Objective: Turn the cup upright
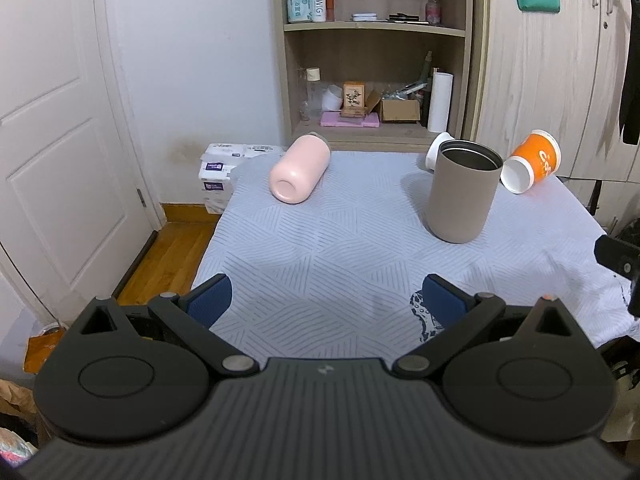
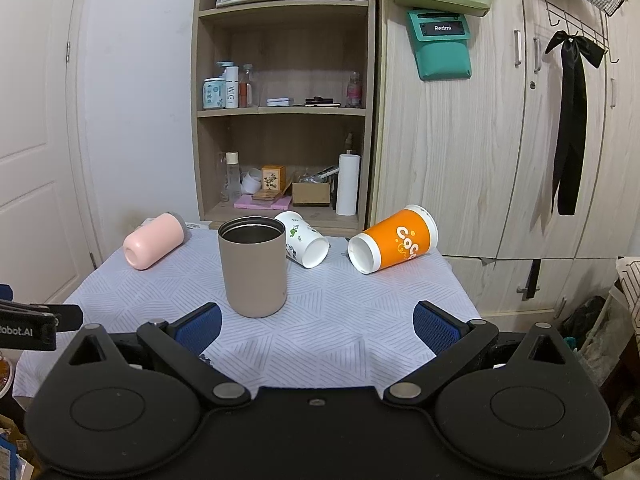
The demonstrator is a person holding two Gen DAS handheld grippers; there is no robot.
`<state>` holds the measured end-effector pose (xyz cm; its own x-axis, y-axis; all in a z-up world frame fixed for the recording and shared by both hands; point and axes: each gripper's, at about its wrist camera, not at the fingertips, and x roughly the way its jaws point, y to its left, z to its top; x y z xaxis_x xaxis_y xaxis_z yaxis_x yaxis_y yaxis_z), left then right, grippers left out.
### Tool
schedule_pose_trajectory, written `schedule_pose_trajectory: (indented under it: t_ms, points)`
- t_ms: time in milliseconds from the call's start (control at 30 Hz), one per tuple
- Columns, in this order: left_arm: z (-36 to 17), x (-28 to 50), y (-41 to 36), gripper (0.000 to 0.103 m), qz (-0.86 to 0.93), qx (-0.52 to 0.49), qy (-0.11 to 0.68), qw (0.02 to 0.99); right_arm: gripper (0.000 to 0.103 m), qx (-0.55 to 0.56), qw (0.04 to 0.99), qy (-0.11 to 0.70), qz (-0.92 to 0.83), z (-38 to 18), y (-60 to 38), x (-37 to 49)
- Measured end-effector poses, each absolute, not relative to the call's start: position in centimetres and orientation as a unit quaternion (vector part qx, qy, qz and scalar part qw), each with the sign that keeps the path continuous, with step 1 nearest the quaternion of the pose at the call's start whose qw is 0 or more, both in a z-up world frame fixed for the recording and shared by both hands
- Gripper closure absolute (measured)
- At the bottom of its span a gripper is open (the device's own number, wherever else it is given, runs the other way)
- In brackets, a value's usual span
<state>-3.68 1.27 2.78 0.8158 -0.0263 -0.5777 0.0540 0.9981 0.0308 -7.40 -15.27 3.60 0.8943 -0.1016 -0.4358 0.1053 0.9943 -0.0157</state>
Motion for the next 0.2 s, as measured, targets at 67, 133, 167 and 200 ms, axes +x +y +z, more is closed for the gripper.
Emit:
schedule_pose_trajectory:
  t_ms: [67, 133, 167, 200]
  points:
    - [2.75, -3.64, 1.30, 0.000, -0.021, 0.023, 0.301, 0.953, 0.000, 0.004, 0.973, 0.224, -0.053, 3.61, -15.33, -7.37]
    - [2.74, -3.68, 1.33, 0.000, -0.020, 0.023, 0.300, 0.954, 0.000, 0.004, 0.973, 0.224, -0.053, 3.61, -15.37, -7.36]
    - [2.73, -3.66, 1.34, 0.000, -0.021, 0.023, 0.299, 0.954, 0.000, 0.004, 0.973, 0.224, -0.053, 3.61, -15.39, -7.36]
    - [2.73, -3.66, 1.34, 0.000, -0.021, 0.023, 0.299, 0.954, 0.000, 0.004, 0.973, 0.224, -0.053, 3.61, -15.41, -7.36]
